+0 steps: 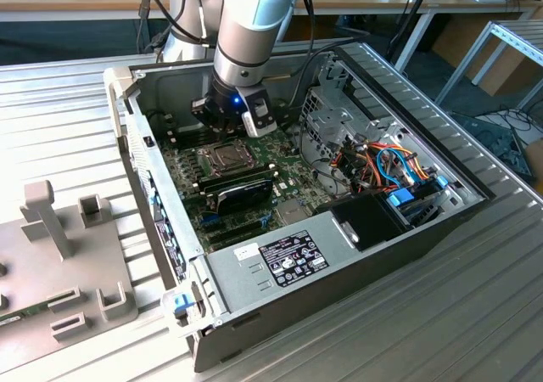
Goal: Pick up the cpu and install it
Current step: 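Install the first cpu locking lever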
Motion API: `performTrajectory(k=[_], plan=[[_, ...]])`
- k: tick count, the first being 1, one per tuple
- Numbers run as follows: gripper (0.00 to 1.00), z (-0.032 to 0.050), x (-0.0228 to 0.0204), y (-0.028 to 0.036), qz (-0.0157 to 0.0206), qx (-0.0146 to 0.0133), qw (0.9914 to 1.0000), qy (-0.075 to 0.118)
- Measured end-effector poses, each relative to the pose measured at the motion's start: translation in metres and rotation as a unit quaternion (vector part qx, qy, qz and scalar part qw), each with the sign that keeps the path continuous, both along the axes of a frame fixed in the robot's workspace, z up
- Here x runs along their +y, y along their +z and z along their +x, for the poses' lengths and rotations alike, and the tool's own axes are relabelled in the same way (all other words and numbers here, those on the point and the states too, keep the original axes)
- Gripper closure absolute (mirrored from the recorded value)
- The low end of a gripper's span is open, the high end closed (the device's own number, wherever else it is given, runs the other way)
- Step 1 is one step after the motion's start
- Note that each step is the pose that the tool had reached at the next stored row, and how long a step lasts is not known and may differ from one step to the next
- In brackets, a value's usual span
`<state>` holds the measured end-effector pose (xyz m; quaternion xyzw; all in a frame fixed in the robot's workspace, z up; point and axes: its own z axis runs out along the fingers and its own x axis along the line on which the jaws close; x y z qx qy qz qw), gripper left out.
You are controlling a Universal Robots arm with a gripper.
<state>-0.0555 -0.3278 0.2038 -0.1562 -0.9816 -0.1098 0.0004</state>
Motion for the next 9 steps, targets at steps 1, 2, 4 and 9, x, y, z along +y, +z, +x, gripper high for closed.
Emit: performTrajectory(k=[1, 2, 4, 9], plan=[[0.89, 0.0001, 0.0000, -0.0001, -0.0002, 0.0000, 1.00000, 0.000], [0.89, 0.0002, 0.0000, -0.0003, -0.0005, 0.0000, 1.00000, 0.000], [0.89, 0.0004, 0.0000, -0.0005, -0.0010, 0.0000, 1.00000, 0.000], [0.89, 0.0007, 0.0000, -0.0013, -0.0022, 0.0000, 1.00000, 0.000]])
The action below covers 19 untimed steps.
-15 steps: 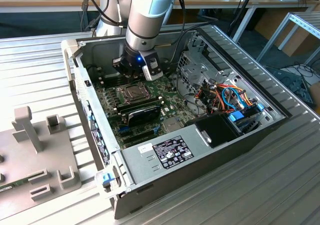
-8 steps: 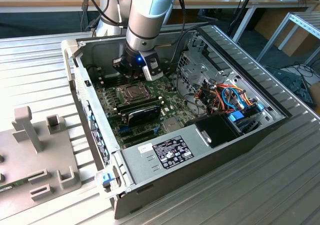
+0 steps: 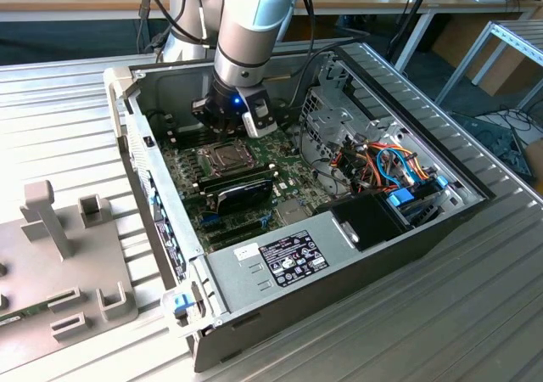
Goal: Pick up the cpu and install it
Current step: 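Install the first cpu locking lever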
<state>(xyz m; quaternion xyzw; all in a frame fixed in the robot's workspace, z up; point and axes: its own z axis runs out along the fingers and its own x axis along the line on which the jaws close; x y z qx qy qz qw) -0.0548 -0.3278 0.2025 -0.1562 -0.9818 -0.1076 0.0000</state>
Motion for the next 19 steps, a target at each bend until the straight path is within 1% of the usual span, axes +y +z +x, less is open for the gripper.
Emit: performTrajectory(k=[7, 14, 15, 19], plan=[[0.89, 0.0003, -0.0001, -0.0013, -0.0010, 0.0001, 1.00000, 0.000], [0.89, 0.0005, -0.0001, -0.0026, -0.0011, 0.0000, 1.00000, 0.000], [0.89, 0.0006, 0.0001, -0.0031, -0.0002, -0.0002, 1.00000, 0.000], [0.89, 0.0005, 0.0000, -0.0031, -0.0009, 0.0000, 1.00000, 0.000]])
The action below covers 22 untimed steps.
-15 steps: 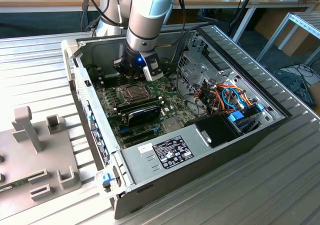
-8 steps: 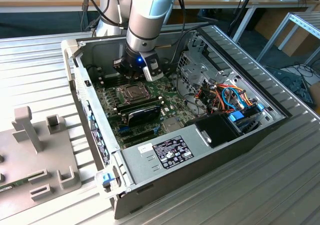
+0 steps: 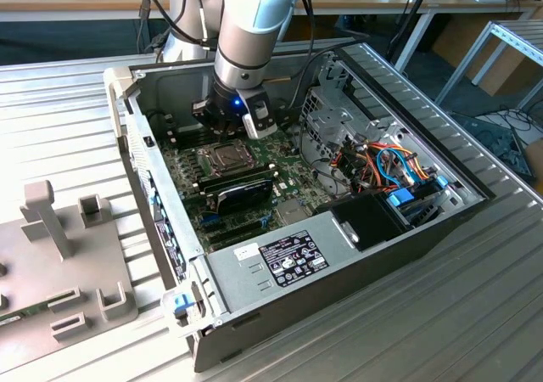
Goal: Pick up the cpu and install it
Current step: 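Install the first cpu locking lever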
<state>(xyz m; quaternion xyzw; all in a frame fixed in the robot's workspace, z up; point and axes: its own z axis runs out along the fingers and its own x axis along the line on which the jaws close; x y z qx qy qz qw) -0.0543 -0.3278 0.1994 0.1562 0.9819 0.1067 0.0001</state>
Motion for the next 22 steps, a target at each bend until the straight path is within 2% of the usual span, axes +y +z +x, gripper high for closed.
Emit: performTrajectory(k=[10, 16, 18, 22], plan=[[0.89, 0.0000, 0.0000, 0.0014, 0.0001, 0.0000, 1.00000, 0.000], [0.89, 0.0000, 0.0000, 0.0077, 0.0000, 0.0000, 1.00000, 0.000], [0.89, 0.0000, 0.0000, 0.0134, 0.0000, 0.0000, 1.00000, 0.000], [0.89, 0.0000, 0.0000, 0.0196, 0.0000, 0.0001, 1.00000, 0.000]])
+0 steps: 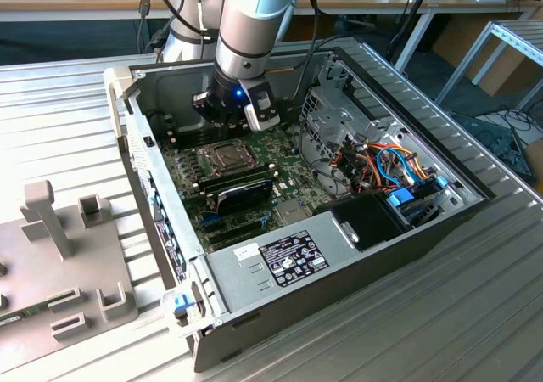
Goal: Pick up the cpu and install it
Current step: 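Install the first cpu locking lever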
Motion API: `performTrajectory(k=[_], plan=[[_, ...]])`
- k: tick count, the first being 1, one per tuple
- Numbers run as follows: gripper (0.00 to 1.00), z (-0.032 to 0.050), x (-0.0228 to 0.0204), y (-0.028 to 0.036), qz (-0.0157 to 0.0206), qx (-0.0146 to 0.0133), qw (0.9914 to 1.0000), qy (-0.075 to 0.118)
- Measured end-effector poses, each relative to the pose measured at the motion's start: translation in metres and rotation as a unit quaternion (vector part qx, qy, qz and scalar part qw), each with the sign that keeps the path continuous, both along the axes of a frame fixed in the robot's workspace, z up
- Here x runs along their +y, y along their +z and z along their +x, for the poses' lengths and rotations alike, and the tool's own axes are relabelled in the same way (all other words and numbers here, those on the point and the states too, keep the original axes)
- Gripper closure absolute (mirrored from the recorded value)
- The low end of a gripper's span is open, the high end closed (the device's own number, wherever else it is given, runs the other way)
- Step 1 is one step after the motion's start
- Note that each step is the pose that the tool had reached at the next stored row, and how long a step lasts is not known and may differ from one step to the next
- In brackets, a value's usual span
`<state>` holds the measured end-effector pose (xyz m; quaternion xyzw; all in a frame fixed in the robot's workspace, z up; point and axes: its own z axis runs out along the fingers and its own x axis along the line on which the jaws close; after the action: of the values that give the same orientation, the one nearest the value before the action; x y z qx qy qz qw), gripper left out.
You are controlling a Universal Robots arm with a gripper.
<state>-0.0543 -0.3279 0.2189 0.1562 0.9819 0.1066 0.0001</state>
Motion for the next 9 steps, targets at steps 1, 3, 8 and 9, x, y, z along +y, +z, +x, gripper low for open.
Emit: performTrajectory(k=[1, 3, 8, 9], plan=[[0.89, 0.0000, 0.0000, 0.0003, -0.0002, 0.0000, 1.00000, 0.000], [0.89, 0.0000, 0.0000, 0.0005, -0.0070, 0.0000, 0.99998, 0.000], [0.89, 0.0000, 0.0001, 0.0010, -0.0489, 0.0000, 0.99880, 0.000], [0.89, 0.0000, 0.0004, 0.0010, -0.0673, 0.0000, 0.99773, 0.000]])
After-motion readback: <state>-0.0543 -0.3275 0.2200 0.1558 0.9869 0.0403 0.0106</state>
